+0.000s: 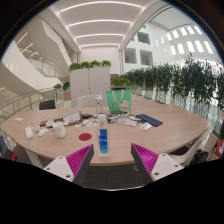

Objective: Pour water

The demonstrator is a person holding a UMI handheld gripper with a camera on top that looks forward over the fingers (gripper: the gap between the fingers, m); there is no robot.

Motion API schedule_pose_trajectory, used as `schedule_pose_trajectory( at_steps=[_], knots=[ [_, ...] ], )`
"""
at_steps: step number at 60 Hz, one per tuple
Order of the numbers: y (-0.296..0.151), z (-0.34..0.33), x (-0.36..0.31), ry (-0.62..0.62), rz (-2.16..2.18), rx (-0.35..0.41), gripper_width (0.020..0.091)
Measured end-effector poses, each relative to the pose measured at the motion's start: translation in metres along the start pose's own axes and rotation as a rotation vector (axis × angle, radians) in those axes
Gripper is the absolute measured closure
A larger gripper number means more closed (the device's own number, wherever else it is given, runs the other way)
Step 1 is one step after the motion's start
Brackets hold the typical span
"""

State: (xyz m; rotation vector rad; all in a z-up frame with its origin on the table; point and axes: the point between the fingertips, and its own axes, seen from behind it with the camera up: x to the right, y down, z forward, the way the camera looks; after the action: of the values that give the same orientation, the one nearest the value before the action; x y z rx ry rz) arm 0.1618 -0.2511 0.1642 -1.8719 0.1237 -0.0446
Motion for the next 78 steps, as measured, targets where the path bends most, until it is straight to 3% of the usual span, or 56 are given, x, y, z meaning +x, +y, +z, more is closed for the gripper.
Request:
schedule_pose_trajectory(
  at_steps=[10,24,27,31,42,52,60,69,78],
  knots=[
    [0.015,0.104,-0.05,-0.03,-0.006,0.027,0.0284],
    [0.029,0.222,-0.047,0.028,0.001,0.037,0.029],
    [0.026,0.237,-0.045,0.036,-0.02,0.053,0.0356],
    [0.022,0.247,-0.043,0.04,-0.044,0.056,0.0607],
    [0.021,0.257,-0.043,0.02,-0.059,0.056,0.064],
    [0.024,0.267,-0.04,-0.008,0.003,-0.037,0.0669],
    [-0.013,0.266,-0.036,-0.005,-0.1,-0.025,0.0703],
    [-0.088,0.277,-0.056,-0.004,-0.407,0.018,0.0702],
    [-0.132,0.301,-0.138,-0.012,-0.9,0.076,0.0704]
  ],
)
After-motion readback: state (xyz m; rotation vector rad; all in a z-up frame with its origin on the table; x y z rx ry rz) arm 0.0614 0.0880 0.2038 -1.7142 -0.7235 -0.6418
